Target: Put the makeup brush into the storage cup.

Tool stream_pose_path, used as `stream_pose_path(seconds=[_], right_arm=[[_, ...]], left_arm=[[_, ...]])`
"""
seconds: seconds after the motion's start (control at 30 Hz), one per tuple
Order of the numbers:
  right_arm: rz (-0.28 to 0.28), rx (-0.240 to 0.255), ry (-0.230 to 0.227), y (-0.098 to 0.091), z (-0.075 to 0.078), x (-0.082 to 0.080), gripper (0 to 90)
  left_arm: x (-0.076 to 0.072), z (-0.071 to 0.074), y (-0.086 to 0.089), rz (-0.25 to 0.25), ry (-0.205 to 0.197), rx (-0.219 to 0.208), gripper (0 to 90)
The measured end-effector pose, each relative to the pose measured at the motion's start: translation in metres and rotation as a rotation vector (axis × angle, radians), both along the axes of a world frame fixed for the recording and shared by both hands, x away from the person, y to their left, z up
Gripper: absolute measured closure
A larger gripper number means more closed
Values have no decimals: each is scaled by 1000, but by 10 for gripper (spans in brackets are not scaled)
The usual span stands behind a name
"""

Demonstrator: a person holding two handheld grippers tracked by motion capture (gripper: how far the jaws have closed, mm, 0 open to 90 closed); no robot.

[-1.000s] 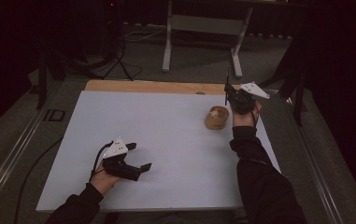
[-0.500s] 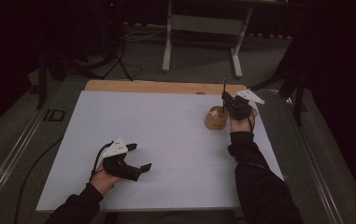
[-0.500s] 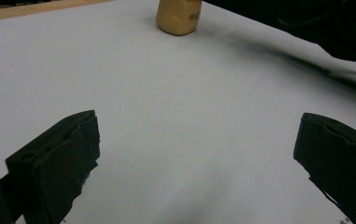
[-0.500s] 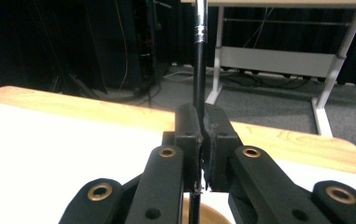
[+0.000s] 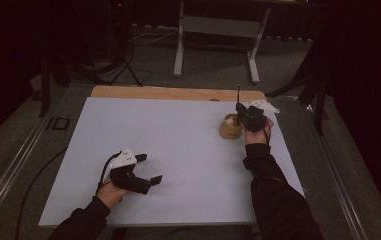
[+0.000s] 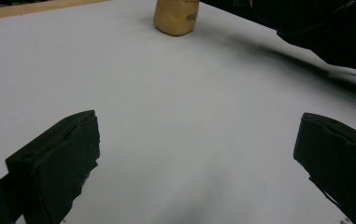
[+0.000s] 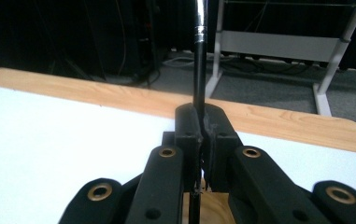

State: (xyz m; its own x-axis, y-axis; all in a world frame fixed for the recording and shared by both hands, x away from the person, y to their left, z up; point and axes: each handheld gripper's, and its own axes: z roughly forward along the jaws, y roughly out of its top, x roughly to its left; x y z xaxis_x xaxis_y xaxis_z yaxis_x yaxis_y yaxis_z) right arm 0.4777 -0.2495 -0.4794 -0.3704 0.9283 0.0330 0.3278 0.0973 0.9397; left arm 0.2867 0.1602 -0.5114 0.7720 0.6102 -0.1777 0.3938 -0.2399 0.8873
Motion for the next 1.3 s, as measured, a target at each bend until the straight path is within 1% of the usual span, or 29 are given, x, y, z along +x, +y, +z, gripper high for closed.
stream_pose_path(seconds=[0.1, 0.23, 0.33, 0.37, 0.4, 0.43, 0.6, 0.8, 0.87, 0.9, 0.93, 0.97, 1.0, 1.03, 1.07, 1.1, 1.13, 1.2, 1.23, 1.27, 1.3], right_arm=[[-2, -13, 8, -1, -2, 0, 856], [6, -4, 12, -2, -3, 0, 856], [8, -16, 7, -2, -4, 0, 855], [1, -27, 4, -1, -5, 0, 855], [2, -24, 6, -2, -5, 0, 854], [7, -7, 24, -2, -6, 1, 853], [8, 32, 60, -6, -10, 3, 846], [9, 29, 67, -7, -14, 2, 846], [1, 47, 80, -7, -15, 2, 831], [4, 49, 85, -7, -16, 2, 806], [0, 40, 84, -6, -16, 1, 778], [-5, 33, 82, -6, -16, 0, 707], [-5, 33, 82, -6, -16, 0, 707], [-20, 27, 73, -5, -15, -1, 645], [-49, 5, 50, -5, -12, -2, 609], [-50, 18, 52, -6, -11, -2, 555], [-58, 33, 56, -7, -8, -1, 522], [-63, 35, 54, -8, -5, -1, 511], [-56, 39, 53, -10, -2, -1, 451], [-51, 38, 59, -11, 5, -1, 342], [-43, 37, 53, -11, 8, -2, 295]], left_arm=[[0, 0, 0, 0, 2, -1, 6], [0, 0, 0, -3, 8, 3, 6], [0, 0, 0, -5, 11, 2, 6], [0, 0, 0, -5, 12, 2, 6], [1, 0, 0, -5, 13, 0, 6], [1, 0, 0, -3, 16, -2, 6], [1, -1, 0, -5, 19, -1, 6], [1, 0, 0, -3, 21, -3, 6], [1, 0, 0, -5, 21, -6, 5], [1, -1, -1, -5, 23, -7, 6], [1, -1, -1, -5, 25, -6, 6], [1, -1, -1, -5, 26, -4, 6], [1, -1, -1, -5, 26, -4, 5], [1, -1, 0, -8, 31, -3, 5], [1, -1, 0, -7, 30, -3, 6], [1, 0, 0, -7, 29, -2, 5], [1, 0, 0, -6, 29, -2, 5], [1, 0, 0, -5, 30, -3, 6], [1, 0, 0, -7, 29, -3, 6], [1, 0, 0, -6, 28, -1, 6], [1, 0, 0, -6, 29, -2, 5]])
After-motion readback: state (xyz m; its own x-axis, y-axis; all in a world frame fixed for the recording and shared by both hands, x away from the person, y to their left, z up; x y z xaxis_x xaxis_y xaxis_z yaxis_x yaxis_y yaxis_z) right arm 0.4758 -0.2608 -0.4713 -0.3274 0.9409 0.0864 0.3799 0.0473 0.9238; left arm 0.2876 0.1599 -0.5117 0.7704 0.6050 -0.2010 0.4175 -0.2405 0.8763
